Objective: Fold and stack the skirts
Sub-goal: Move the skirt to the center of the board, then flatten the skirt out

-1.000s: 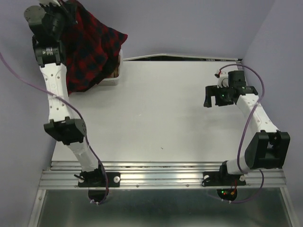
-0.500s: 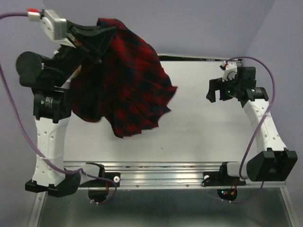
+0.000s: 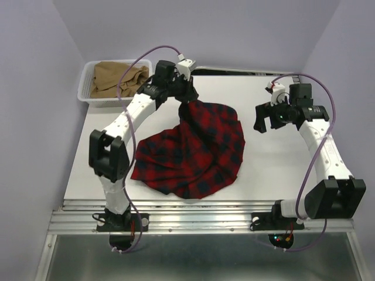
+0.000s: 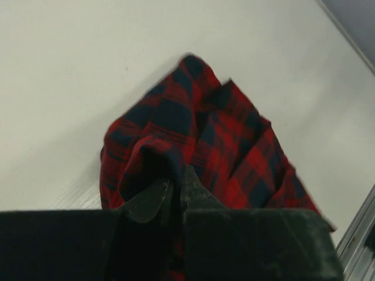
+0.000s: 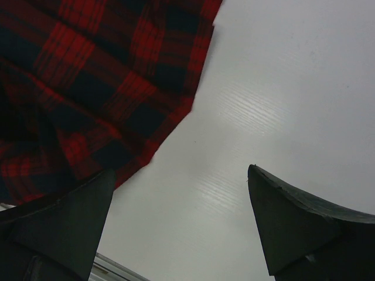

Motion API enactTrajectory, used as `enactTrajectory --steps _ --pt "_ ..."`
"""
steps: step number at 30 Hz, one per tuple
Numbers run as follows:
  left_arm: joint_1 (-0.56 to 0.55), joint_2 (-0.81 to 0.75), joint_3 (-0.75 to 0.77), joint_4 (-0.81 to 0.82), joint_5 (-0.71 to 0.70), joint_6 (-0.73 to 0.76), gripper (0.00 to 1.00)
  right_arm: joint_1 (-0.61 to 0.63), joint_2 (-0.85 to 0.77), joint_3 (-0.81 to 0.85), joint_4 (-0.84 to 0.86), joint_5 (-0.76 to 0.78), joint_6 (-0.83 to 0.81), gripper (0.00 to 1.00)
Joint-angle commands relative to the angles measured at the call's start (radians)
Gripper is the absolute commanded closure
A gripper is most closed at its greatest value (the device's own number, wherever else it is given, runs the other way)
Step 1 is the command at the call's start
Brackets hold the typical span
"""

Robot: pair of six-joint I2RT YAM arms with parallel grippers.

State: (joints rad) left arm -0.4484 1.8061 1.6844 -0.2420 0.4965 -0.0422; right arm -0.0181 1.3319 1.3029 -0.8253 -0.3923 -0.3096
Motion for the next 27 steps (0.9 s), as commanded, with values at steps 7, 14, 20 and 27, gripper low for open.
enactTrajectory --steps 7,14,20,27 --pt "0.054 0.055 0.402 -0.312 -0.019 0.254 0.43 0.000 0.091 0.025 0.028 -0.028 -0.025 0.00" --pt "0.099 -0.238 0.168 -0.263 -0.128 0.392 0.02 0.000 0.223 0.113 0.089 -0.186 0.098 0.00" --pt "-0.068 -0.480 -0.213 -0.293 -0.258 0.430 0.03 0.042 0.315 0.188 0.192 -0.243 0.190 0.01" --pt "-0.050 -0.554 -0.335 -0.237 -0.270 0.273 0.05 0.228 0.480 0.416 0.241 -0.234 0.205 0.09"
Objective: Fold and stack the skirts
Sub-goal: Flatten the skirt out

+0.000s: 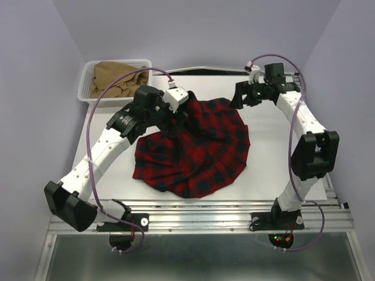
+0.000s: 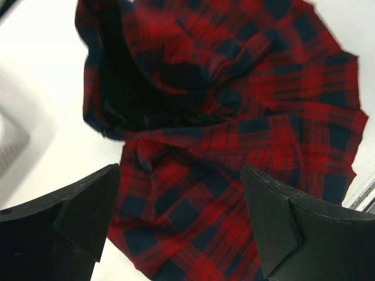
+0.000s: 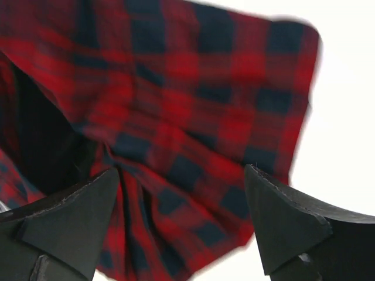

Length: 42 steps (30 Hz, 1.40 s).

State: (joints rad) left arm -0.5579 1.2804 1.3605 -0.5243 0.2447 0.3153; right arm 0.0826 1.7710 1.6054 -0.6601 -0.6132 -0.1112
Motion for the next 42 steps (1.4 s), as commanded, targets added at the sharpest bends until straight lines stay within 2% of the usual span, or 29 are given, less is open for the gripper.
enactTrajectory --steps 1,3,4,6,8,12,16,19,21,22,24,30,32,33,34,35,37,39,42 --pt "0.096 -0.035 0.000 0.053 0.058 -0.111 0.05 0.169 0.051 0.135 0.064 0.024 -0.046 0.12" --pt "0.200 -0.030 0.014 0.067 0.128 -0.175 0.09 0.257 0.059 0.131 0.056 0.105 -0.126 0.22" --pt "0.231 -0.026 0.025 0.073 0.181 -0.200 0.10 0.340 0.053 0.072 0.083 0.204 -0.186 0.34" --pt "0.268 0.002 0.035 0.076 0.189 -0.199 0.11 0.403 0.039 0.001 0.137 0.318 -0.232 0.42" --pt "0.280 0.028 0.051 0.072 0.183 -0.218 0.10 0.459 0.048 -0.045 0.197 0.361 -0.263 0.43" --pt "0.322 0.073 0.031 0.099 0.249 -0.307 0.08 0.505 0.105 -0.056 0.195 0.414 -0.297 0.45" --pt "0.322 0.059 -0.061 0.214 0.242 -0.425 0.07 0.517 0.160 -0.064 0.221 0.470 -0.298 0.43" --pt "0.316 0.091 -0.069 0.241 0.208 -0.465 0.07 0.517 0.186 -0.071 0.238 0.521 -0.304 0.46" --pt "0.312 0.128 -0.069 0.251 0.179 -0.485 0.10 0.517 0.189 -0.087 0.252 0.532 -0.301 0.60" --pt "0.311 0.140 -0.064 0.259 0.180 -0.493 0.12 0.517 0.188 -0.091 0.258 0.547 -0.295 0.79" --pt "0.285 0.181 -0.048 0.270 0.170 -0.495 0.18 0.517 0.173 -0.098 0.258 0.567 -0.283 0.99" --pt "0.190 0.269 0.014 0.299 0.079 -0.505 0.24 0.451 0.007 -0.163 0.257 0.564 -0.254 0.99" --pt "0.176 0.287 0.019 0.299 0.061 -0.510 0.31 0.424 -0.043 -0.176 0.257 0.549 -0.243 0.99" --pt "0.173 0.307 0.019 0.293 0.059 -0.510 0.48 0.399 -0.067 -0.179 0.255 0.547 -0.242 0.99" --pt "0.177 0.316 0.035 0.279 0.044 -0.509 0.61 0.384 -0.115 -0.182 0.252 0.544 -0.234 0.99" --pt "0.184 0.326 0.054 0.261 0.027 -0.496 0.84 0.369 -0.142 -0.183 0.246 0.538 -0.232 0.99" --pt "0.214 0.347 0.100 0.201 -0.014 -0.463 1.00 0.316 -0.195 -0.186 0.229 0.526 -0.232 0.99" --pt "0.301 0.359 0.179 0.170 -0.044 -0.449 1.00 0.283 -0.277 -0.197 0.202 0.518 -0.261 0.99" --pt "0.409 0.367 0.252 0.208 -0.062 -0.438 1.00 0.241 -0.369 -0.269 0.189 0.543 -0.321 0.99"
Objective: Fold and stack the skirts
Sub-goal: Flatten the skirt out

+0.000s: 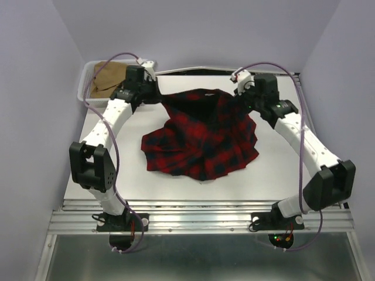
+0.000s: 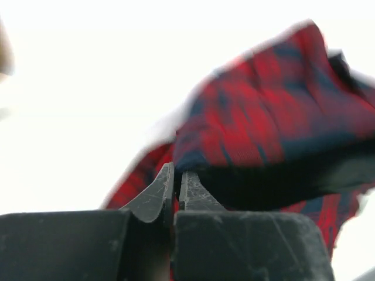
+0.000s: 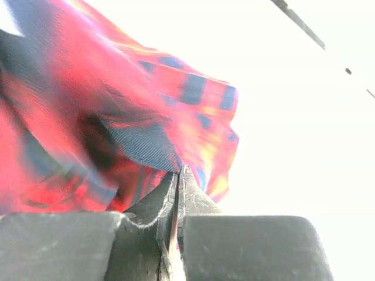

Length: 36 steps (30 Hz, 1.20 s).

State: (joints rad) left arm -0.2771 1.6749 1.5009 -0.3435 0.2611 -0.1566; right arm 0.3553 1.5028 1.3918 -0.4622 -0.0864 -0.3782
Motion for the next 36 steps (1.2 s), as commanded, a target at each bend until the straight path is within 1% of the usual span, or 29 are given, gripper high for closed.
enactTrajectory --steps 1,2,4,5,8,10,12,14,16,17,18,19,20,22,23,25,28,31,33,34,36 --pt "0.142 -0.020 0.128 0.031 -0.073 0.045 1.00 -0.042 -0.116 -0.077 -0.012 0.028 -0.065 0.99" --pt "0.151 -0.012 0.162 0.031 -0.045 0.075 1.00 -0.042 -0.130 -0.121 -0.021 0.034 -0.082 0.99" --pt "0.165 0.020 0.192 0.015 0.057 0.126 1.00 -0.042 -0.159 -0.157 -0.050 0.024 -0.093 0.99" --pt "0.165 0.043 0.237 -0.018 0.160 0.181 1.00 -0.042 -0.170 -0.183 -0.079 -0.002 -0.091 0.99" --pt "0.162 0.068 0.278 -0.046 0.266 0.207 0.94 -0.042 -0.202 -0.212 -0.108 -0.053 -0.070 0.99" --pt "0.154 0.072 0.288 -0.057 0.318 0.221 0.94 -0.042 -0.202 -0.212 -0.121 -0.091 -0.045 0.99" --pt "0.148 0.062 0.274 -0.058 0.354 0.235 0.95 -0.042 -0.188 -0.208 -0.121 -0.098 -0.030 0.99" --pt "0.142 0.049 0.243 -0.063 0.398 0.244 0.98 -0.042 -0.153 -0.188 -0.115 -0.075 -0.015 0.99" --pt "0.125 0.023 0.225 -0.090 0.409 0.276 0.99 -0.042 -0.122 -0.172 -0.115 -0.056 -0.008 0.99" --pt "0.099 0.013 0.207 -0.103 0.389 0.322 0.98 -0.042 -0.095 -0.160 -0.118 -0.055 -0.007 0.94" --pt "0.084 -0.009 0.196 -0.118 0.374 0.342 0.97 -0.042 -0.082 -0.155 -0.119 -0.065 -0.011 0.77" --pt "0.070 -0.020 0.184 -0.120 0.363 0.356 0.97 -0.042 -0.079 -0.149 -0.122 -0.079 -0.021 0.28" --pt "0.058 -0.027 0.158 -0.120 0.345 0.373 0.96 -0.042 -0.082 -0.149 -0.115 -0.105 -0.022 0.12" --pt "0.029 -0.038 0.139 -0.123 0.348 0.381 0.95 -0.042 -0.095 -0.149 -0.090 -0.136 -0.033 0.02" --pt "0.021 -0.034 0.137 -0.127 0.345 0.387 0.94 -0.042 -0.095 -0.142 -0.078 -0.141 -0.042 0.00" --pt "-0.005 -0.020 0.140 -0.138 0.340 0.414 0.94 -0.042 -0.081 -0.110 -0.078 -0.154 -0.068 0.00" --pt "-0.023 0.019 0.173 -0.149 0.323 0.416 0.93 -0.042 -0.056 -0.079 -0.084 -0.180 -0.134 0.00" --pt "-0.024 0.054 0.223 -0.150 0.308 0.369 0.93 -0.042 -0.036 -0.024 -0.144 -0.211 -0.136 0.00" --pt "-0.022 0.057 0.232 -0.114 0.281 0.336 0.94 -0.042 -0.030 -0.007 -0.211 -0.260 -0.105 0.00" --pt "-0.020 0.057 0.236 -0.098 0.239 0.297 0.95 -0.042 -0.041 -0.019 -0.220 -0.275 -0.047 0.00" --pt "0.005 0.054 0.242 -0.068 0.205 0.243 1.00 -0.042 -0.058 -0.052 -0.195 -0.312 0.016 0.01"
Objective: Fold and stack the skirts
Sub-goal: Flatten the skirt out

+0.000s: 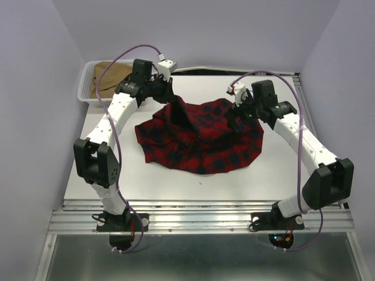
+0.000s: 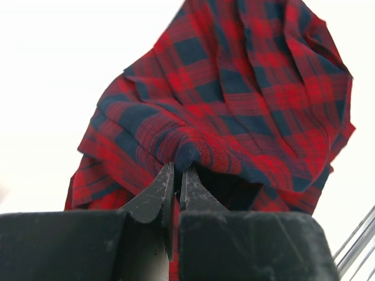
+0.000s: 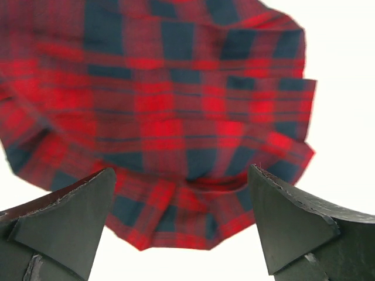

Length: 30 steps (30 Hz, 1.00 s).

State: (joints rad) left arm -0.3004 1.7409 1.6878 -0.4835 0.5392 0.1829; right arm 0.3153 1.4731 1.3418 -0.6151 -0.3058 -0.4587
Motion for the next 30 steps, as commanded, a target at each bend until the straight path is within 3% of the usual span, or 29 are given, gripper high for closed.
enactTrajectory --steps 1,4,9,15,19,21,23,24,26,30 --pt "0.047 -0.012 0.056 0.104 -0.074 -0.129 1.00 -0.002 -0.036 -0.021 -0.023 -0.096 0.116 0.02" --pt "0.090 0.017 0.108 0.056 -0.045 -0.148 0.99 0.021 -0.042 -0.050 0.049 -0.067 0.147 0.04" --pt "0.078 0.025 0.112 0.016 0.083 -0.102 0.97 0.045 0.085 0.167 0.103 -0.122 0.248 0.12" --pt "0.056 0.002 0.075 0.069 0.039 -0.221 1.00 0.143 0.253 0.346 0.107 -0.127 0.328 0.14" --pt "0.145 -0.066 -0.031 0.210 -0.021 -0.362 1.00 0.174 0.185 0.205 0.166 0.037 0.262 0.19" --pt "0.219 -0.072 -0.063 0.232 -0.054 -0.454 1.00 0.174 0.132 0.111 0.170 0.060 0.195 0.29" --pt "0.253 -0.067 -0.082 0.246 -0.053 -0.477 1.00 0.174 0.084 0.021 0.158 0.030 0.128 0.45" --pt "0.262 -0.064 -0.083 0.244 -0.057 -0.467 1.00 0.174 0.041 -0.004 0.144 0.008 0.111 0.47" --pt "0.262 -0.047 -0.091 0.224 -0.042 -0.448 1.00 0.174 0.033 -0.029 0.077 -0.006 0.159 0.55" --pt "0.262 -0.037 -0.112 0.241 -0.021 -0.442 1.00 0.174 0.108 -0.062 0.057 0.112 0.318 0.55"
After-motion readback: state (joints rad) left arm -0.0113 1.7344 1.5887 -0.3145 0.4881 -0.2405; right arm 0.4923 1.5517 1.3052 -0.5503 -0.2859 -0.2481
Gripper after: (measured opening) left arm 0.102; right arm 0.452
